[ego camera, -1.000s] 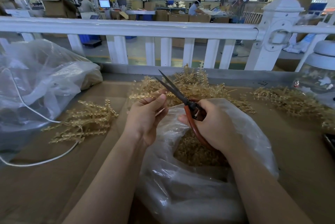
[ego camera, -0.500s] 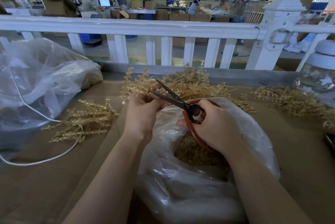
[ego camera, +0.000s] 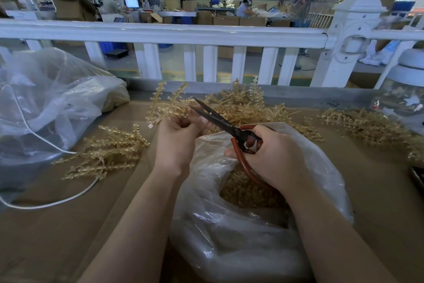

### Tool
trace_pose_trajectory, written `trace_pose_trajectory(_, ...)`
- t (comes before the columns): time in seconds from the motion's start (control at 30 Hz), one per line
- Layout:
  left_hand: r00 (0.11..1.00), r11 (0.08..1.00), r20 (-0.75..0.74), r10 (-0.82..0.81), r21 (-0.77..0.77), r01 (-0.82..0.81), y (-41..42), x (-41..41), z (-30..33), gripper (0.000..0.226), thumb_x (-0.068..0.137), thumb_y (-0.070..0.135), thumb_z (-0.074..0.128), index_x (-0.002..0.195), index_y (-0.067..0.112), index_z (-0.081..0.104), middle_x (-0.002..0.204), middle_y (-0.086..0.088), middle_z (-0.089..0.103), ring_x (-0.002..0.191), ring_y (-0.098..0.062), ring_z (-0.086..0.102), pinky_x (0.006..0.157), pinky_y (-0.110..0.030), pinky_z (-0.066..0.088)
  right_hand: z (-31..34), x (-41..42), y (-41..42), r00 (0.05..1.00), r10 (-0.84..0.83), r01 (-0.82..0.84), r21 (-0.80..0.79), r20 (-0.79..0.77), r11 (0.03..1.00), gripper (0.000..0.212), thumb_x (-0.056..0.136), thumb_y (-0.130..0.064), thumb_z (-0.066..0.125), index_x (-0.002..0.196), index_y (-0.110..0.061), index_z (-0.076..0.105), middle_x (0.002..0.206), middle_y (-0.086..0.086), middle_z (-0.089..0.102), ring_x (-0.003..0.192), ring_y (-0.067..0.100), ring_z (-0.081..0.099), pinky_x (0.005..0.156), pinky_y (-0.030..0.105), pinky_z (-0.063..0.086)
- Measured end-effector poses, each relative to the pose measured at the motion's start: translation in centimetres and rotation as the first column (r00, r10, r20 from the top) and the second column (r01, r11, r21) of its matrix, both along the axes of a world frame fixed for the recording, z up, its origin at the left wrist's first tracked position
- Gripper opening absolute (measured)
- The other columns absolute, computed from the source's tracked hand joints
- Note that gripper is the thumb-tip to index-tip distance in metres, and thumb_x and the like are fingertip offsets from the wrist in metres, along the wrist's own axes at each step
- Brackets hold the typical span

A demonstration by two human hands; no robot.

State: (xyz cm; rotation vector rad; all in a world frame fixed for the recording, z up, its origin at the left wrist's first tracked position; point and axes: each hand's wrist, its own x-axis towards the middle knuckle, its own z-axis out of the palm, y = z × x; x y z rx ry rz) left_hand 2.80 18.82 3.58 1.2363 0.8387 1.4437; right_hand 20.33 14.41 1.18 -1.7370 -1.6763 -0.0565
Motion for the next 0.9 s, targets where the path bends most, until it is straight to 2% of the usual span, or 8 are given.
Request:
trace_pose_trajectory(0.3, 0.995, 0.994, 0.100, -0.029, -0.105, 0.040, 0.03, -0.32, 0.12, 0.009, 0.088, -0.003, 0.064, 0.088, 0.003, 0.071, 0.078, -0.006, 0.074, 0.072, -0.010, 0.071, 0.069, -0.020, 0.057, 0.07, 0.13, -0.16, 0.998, 0.040, -0.040, 0.011, -0.041, 0.999, 0.077, 0.059, -0.093, 0.043, 0.093, -0.029, 0.070, 0.071, -0.023, 0.061, 0.065, -0.006, 0.057, 0.053, 0.008, 0.039)
trace_pose_trajectory(0.43, 0.995, 0.992, 0.098, -0.027, -0.124, 0.039, 0.01, -0.34, 0.07, 0.009, 0.088, -0.003, 0.064, 0.086, 0.002, 0.070, 0.076, -0.006, 0.072, 0.070, -0.010, 0.070, 0.068, -0.020, 0.056, 0.09, 0.10, -0.17, 0.998, 0.044, -0.045, -0.009, -0.039, 0.999, 0.078, 0.059, -0.093, 0.043, 0.097, -0.030, 0.070, 0.074, -0.023, 0.061, 0.066, -0.007, 0.057, 0.055, 0.007, 0.039)
trace_pose_trajectory(0.6, 1.000, 0.998, -0.019, -0.025, -0.062, 0.024, -0.05, -0.17, 0.00, 0.024, 0.091, -0.006, 0.059, 0.076, 0.010, 0.070, 0.071, -0.002, 0.073, 0.068, -0.009, 0.069, 0.068, -0.019, 0.056, 0.28, 0.13, -0.48, 0.999, 0.014, -0.015, 0.023, 0.030, 1.000, 0.074, 0.064, -0.092, 0.040, 0.101, -0.033, 0.064, 0.082, -0.024, 0.059, 0.070, -0.001, 0.056, 0.059, 0.011, 0.045)
trace_pose_trajectory(0.77, 0.980, 1.000, -0.200, 0.001, 0.025, 0.004, -0.17, -0.10, -0.09, 0.023, 0.093, -0.006, 0.058, 0.085, 0.009, 0.073, 0.071, -0.002, 0.073, 0.068, -0.009, 0.068, 0.069, -0.022, 0.055, 0.24, 0.36, -0.41, 0.997, -0.016, 0.013, 0.035, 0.079, 0.999, 0.062, 0.069, -0.088, 0.049, 0.096, -0.034, 0.061, 0.080, -0.019, 0.062, 0.073, 0.003, 0.059, 0.062, 0.026, 0.056)
trace_pose_trajectory(0.9, 0.964, 0.998, -0.267, -0.010, 0.056, 0.026, -0.24, -0.02, -0.12, 0.027, 0.093, -0.008, 0.056, 0.083, 0.011, 0.073, 0.073, -0.004, 0.073, 0.066, -0.010, 0.067, 0.066, -0.021, 0.056, 0.27, 0.34, -0.47, 0.995, -0.014, 0.010, 0.043, 0.099, 0.999, 0.062, 0.066, -0.092, 0.044, 0.091, -0.037, 0.058, 0.076, -0.020, 0.060, 0.070, 0.002, 0.057, 0.059, 0.023, 0.053)
